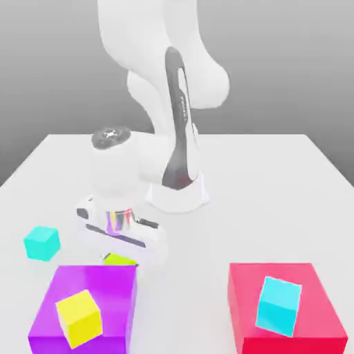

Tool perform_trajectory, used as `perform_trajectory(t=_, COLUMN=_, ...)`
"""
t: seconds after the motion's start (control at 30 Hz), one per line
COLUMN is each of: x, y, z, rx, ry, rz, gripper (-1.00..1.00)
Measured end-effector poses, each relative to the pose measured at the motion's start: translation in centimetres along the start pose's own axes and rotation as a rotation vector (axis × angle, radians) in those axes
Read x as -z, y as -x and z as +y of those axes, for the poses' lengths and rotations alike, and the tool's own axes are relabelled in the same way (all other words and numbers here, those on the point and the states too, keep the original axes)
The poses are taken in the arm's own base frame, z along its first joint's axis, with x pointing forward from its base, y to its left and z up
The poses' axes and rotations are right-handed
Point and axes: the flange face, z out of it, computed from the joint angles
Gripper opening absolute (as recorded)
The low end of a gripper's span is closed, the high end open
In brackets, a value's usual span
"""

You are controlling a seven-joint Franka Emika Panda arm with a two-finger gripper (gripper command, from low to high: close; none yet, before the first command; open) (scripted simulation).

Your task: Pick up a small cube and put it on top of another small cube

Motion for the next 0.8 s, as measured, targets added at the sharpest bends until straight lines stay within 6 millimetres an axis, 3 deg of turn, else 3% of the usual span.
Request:
perform_trajectory(t=0.1, x=0.0, y=0.0, z=0.0, rx=0.000, ry=0.000, rz=0.000, gripper=-1.00)
perform_trajectory(t=0.37, x=5.9, y=-0.1, z=0.1, rx=-0.003, ry=0.000, rz=0.000, gripper=-1.00)
perform_trajectory(t=0.5, x=8.4, y=-7.1, z=3.9, rx=-0.140, ry=0.000, rz=0.000, gripper=-1.00)
perform_trajectory(t=0.63, x=11.3, y=-14.3, z=11.1, rx=-0.304, ry=0.000, rz=-0.001, gripper=-1.00)
perform_trajectory(t=0.7, x=10.6, y=-15.7, z=12.9, rx=-0.339, ry=-0.001, rz=-0.002, gripper=-1.00)
perform_trajectory(t=0.8, x=7.9, y=-16.1, z=13.5, rx=-0.351, ry=-0.002, rz=-0.003, gripper=-1.00)
